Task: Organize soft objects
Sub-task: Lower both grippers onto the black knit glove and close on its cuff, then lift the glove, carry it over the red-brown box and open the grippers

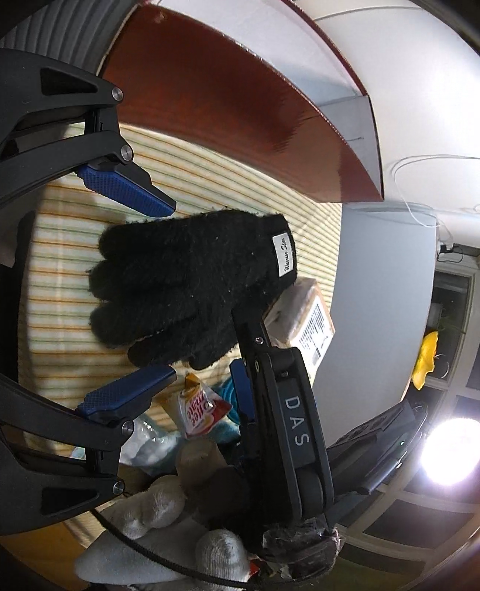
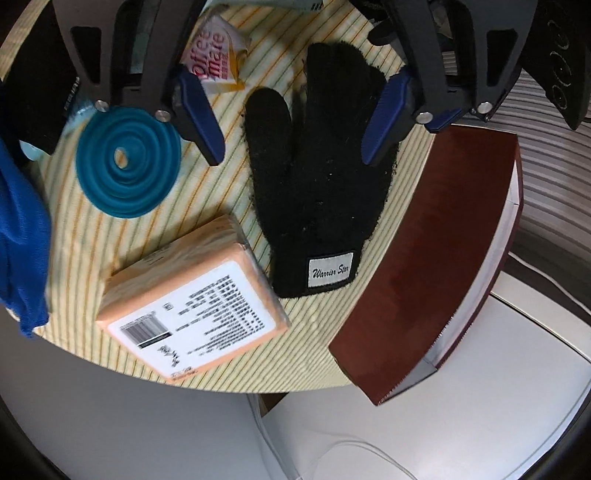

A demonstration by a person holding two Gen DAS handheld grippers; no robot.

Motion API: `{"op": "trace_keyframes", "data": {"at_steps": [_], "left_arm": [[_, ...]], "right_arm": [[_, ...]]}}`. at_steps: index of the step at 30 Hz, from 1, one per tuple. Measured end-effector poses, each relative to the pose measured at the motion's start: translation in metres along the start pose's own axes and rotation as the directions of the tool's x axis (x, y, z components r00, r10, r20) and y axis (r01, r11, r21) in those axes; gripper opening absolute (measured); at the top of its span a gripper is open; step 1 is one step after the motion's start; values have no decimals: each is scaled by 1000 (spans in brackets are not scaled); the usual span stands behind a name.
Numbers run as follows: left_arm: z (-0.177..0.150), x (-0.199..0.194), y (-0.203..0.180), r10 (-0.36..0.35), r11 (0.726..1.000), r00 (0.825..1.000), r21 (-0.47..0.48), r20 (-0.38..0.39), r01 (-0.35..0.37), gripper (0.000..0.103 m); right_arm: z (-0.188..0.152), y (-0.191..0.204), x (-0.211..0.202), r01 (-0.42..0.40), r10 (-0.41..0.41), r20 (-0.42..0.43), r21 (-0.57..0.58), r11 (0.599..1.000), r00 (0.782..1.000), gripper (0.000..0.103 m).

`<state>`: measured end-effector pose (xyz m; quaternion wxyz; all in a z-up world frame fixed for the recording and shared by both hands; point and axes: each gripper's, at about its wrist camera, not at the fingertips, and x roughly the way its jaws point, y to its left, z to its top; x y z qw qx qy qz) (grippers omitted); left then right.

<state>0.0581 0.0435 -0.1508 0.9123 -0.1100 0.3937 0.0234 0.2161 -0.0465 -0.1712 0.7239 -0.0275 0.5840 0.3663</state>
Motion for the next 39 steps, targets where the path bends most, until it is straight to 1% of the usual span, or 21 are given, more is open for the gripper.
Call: {"op": "trace_keyframes", "data": {"at_steps": [7, 12, 18, 21, 24, 25, 26, 27, 29, 31, 33, 35, 36, 37, 39], "left_arm": [[2, 18, 9, 14, 1000, 1000, -14, -28, -14, 82], [3, 27, 13, 6, 1000, 999, -26, -54, -7, 82], [8, 41, 19, -44, 997, 996, -72, -83, 38, 82], [11, 46, 19, -61, 995, 995, -83, -80, 54, 82], [15, 49, 21, -75, 994, 994, -91, -74, 68, 77], [16, 50, 21, -78, 993, 994, -95, -70, 71, 73], [17, 51, 22, -81, 993, 994, -96, -68, 75, 65], [19, 53, 22, -85, 992, 994, -97, -66, 78, 61], [21, 56, 23, -95, 991, 993, -96, -68, 89, 43], [21, 55, 20, -103, 991, 992, -98, -68, 96, 35], [21, 56, 19, -111, 990, 992, -99, -64, 105, 31], [21, 56, 19, -122, 988, 990, -101, -65, 115, 26], [21, 57, 19, -127, 987, 990, -103, -64, 120, 25], [21, 57, 18, -127, 988, 990, -99, -64, 120, 24], [18, 52, 14, -126, 989, 990, -89, -60, 120, 24]], "right_arm": [[6, 6, 11, 1, -2, -29, -12, 1000, 1000, 71], [6, 7, 17, 3, -4, -45, -12, 1000, 999, 71], [5, 9, 19, -15, 15, -51, -7, 1000, 999, 70], [4, 13, 20, -17, 16, -58, -20, 1000, 998, 65], [3, 12, 20, -33, 32, -60, -9, 999, 998, 59], [2, 11, 20, -40, 40, -61, -4, 999, 997, 57], [2, 11, 19, -45, 45, -61, -2, 999, 997, 56], [1, 10, 19, -49, 49, -62, -1, 999, 997, 54], [1, 10, 20, -59, 59, -61, 6, 998, 996, 51], [0, 9, 20, -76, 77, -65, 16, 997, 995, 40], [-1, 9, 20, -78, 79, -62, 25, 997, 995, 37], [-2, 9, 19, -72, 73, -56, 23, 997, 996, 30], [-3, 9, 18, -71, 72, -55, 24, 997, 996, 23], [-4, 9, 17, -69, 70, -52, 24, 997, 996, 19], [-7, 10, 15, -71, 72, -49, 19, 997, 996, 18]]}}
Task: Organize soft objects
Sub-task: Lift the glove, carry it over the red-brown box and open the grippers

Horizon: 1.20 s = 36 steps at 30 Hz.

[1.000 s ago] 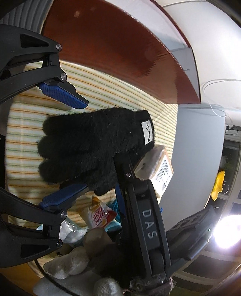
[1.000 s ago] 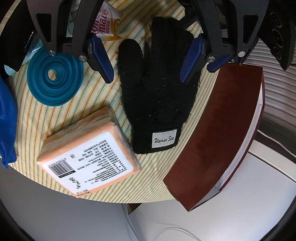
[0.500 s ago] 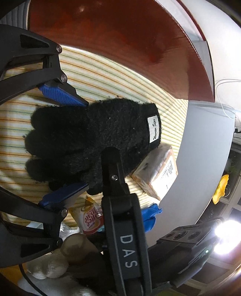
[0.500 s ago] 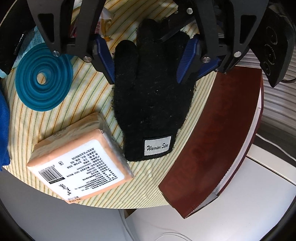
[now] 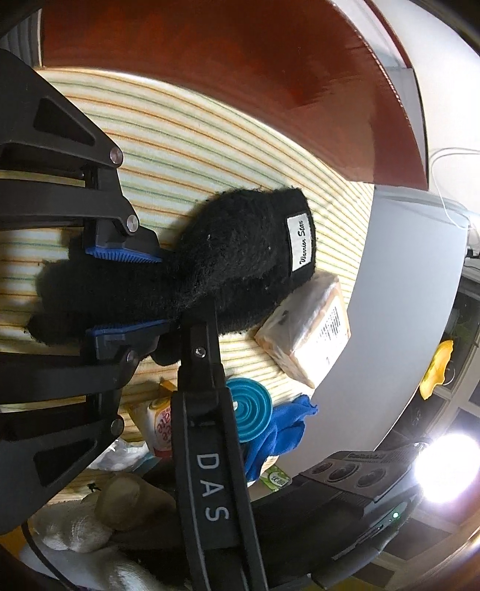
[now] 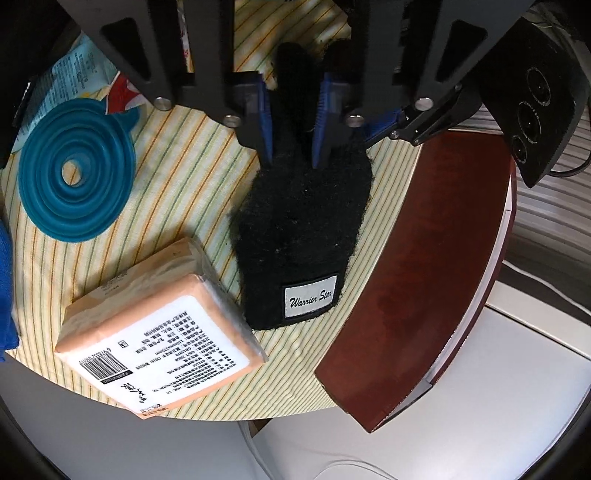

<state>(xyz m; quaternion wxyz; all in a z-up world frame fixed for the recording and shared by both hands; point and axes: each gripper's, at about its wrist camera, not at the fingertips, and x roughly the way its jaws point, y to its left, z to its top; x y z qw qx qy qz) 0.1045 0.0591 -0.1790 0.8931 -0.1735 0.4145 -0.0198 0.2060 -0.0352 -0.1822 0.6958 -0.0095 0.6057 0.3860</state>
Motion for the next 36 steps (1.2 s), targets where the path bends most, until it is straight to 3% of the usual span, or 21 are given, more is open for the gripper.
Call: {"op": "trace_keyframes", "data": {"at_steps": [11, 21, 28, 36], "left_arm": [[-1, -32, -9, -28, 999, 997, 21, 65, 27, 23], [17, -93, -16, -59, 996, 980, 79, 191, 44, 23], [32, -137, 5, -31, 996, 960, 85, 277, 7, 23], [37, -163, 51, 42, 997, 953, 51, 301, -60, 23]], "right_arm": [[-13, 17, -30, -13, 15, 66, -34, 999, 998, 13], [-15, 51, -85, -33, 48, 180, -85, 996, 982, 12], [0, 101, -103, -51, 91, 231, -172, 984, 969, 12], [22, 158, -76, -91, 144, 219, -235, 968, 965, 12]]}}
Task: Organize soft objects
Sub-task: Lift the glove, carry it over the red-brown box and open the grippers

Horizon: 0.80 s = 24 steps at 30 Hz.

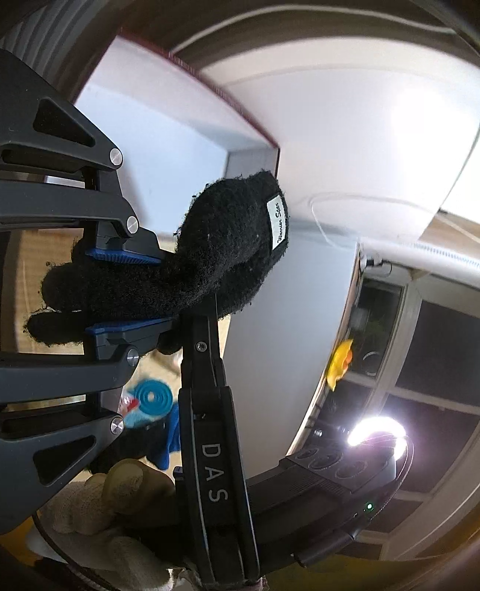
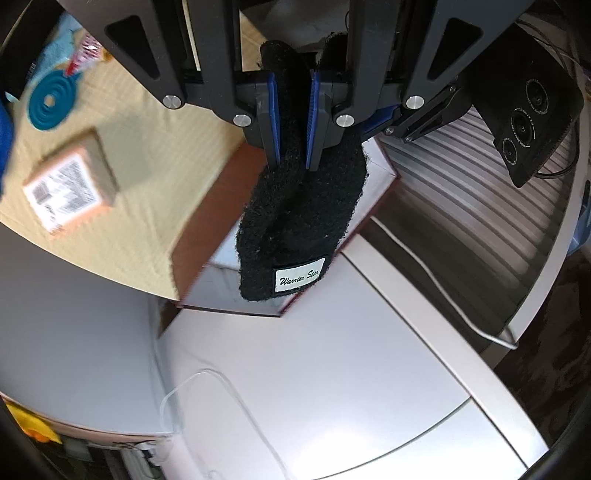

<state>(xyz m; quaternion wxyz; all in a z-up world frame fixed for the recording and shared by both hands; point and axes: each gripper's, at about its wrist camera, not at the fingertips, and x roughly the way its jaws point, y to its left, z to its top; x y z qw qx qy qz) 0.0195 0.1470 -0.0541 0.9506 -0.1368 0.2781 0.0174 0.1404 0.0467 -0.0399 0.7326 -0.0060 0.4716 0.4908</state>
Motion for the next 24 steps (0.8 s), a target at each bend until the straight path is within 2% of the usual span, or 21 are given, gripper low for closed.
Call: {"op": "trace_keyframes", "data": {"at_steps": [11, 22, 24], "left_arm": [[8, 10, 54, 81, 997, 996, -8, -39, -82, 23], [4, 28, 69, 137, 990, 987, -4, -85, -138, 24], [5, 30, 73, 154, 988, 984, 0, -92, -155, 28]], "right_arm": [[18, 24, 62, -41, 42, -21, 8, 999, 999, 12], [28, 28, 93, -5, 5, -48, 11, 1000, 999, 12], [30, 28, 95, 15, -14, -49, 2, 1000, 999, 15]]}}
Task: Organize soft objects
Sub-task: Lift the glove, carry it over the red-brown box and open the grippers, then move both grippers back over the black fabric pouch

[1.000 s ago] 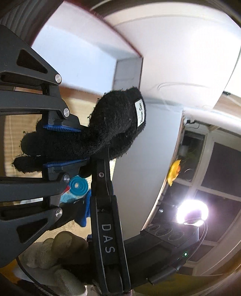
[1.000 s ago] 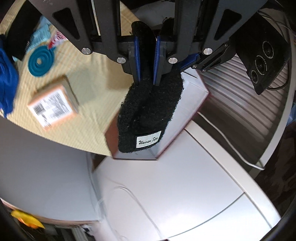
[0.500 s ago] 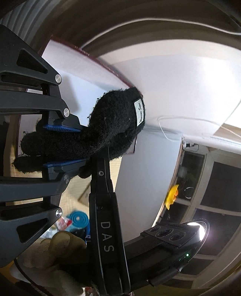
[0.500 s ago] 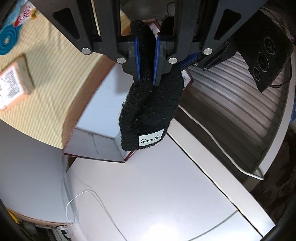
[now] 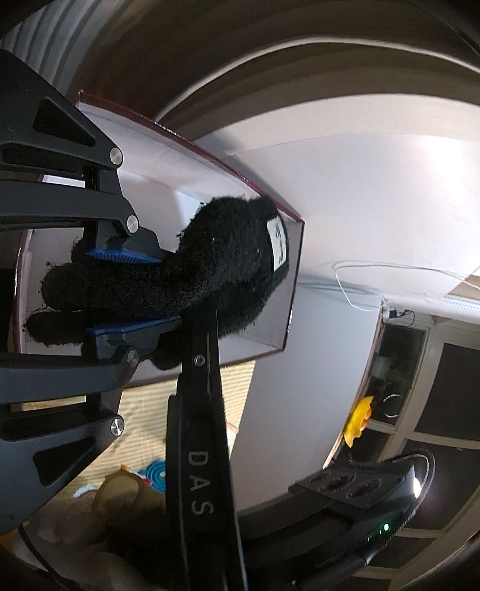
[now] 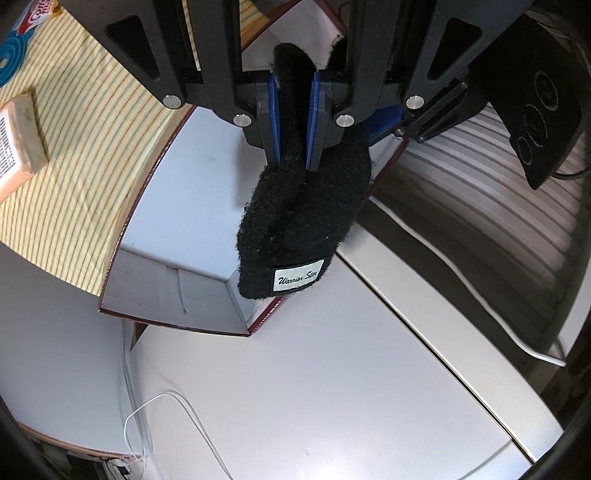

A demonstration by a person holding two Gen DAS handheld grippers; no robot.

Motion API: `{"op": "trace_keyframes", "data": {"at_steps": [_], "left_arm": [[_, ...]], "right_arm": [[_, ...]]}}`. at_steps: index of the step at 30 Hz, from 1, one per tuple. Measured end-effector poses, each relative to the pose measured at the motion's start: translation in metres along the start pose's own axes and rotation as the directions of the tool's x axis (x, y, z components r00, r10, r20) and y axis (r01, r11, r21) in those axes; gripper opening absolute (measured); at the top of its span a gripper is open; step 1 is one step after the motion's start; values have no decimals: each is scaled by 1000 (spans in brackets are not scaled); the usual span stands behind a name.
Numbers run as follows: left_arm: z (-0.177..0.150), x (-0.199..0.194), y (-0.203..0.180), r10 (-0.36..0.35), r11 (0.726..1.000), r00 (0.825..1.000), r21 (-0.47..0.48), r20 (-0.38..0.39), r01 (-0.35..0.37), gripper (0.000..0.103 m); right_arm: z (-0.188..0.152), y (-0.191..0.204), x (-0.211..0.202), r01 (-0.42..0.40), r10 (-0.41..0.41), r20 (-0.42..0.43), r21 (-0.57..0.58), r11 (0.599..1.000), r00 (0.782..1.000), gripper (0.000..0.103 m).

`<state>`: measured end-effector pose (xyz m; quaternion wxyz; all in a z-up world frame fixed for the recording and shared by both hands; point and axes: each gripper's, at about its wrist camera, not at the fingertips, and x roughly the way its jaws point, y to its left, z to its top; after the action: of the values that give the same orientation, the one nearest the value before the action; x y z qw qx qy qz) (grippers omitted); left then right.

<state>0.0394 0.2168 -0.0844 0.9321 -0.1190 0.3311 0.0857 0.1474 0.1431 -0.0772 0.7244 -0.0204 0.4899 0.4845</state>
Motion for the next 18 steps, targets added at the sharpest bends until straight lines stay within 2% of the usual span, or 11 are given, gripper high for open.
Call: {"op": "trace_keyframes", "data": {"at_steps": [2, 4, 6, 8, 18], "left_arm": [[0, 1, 2, 25, 1000, 1000, -5, -3, -25, 37], [-1, 1, 6, 43, 999, 999, -15, -3, -43, 45], [-2, 0, 8, 50, 998, 999, -25, -1, -50, 49], [-4, -3, 8, 62, 998, 998, -30, 3, -62, 59], [-3, -19, -5, 38, 999, 998, -31, 43, -37, 59]], "right_arm": [[0, 0, 2, 22, -22, -1, -6, 1000, 1000, 17], [0, -2, 1, 51, -51, 3, -7, 999, 999, 43], [-2, -4, -4, 77, -76, 26, -10, 997, 997, 58], [-3, -6, -10, 96, -95, 48, -17, 995, 994, 60], [-16, -23, -47, 122, -122, 94, -3, 992, 988, 60]]}}
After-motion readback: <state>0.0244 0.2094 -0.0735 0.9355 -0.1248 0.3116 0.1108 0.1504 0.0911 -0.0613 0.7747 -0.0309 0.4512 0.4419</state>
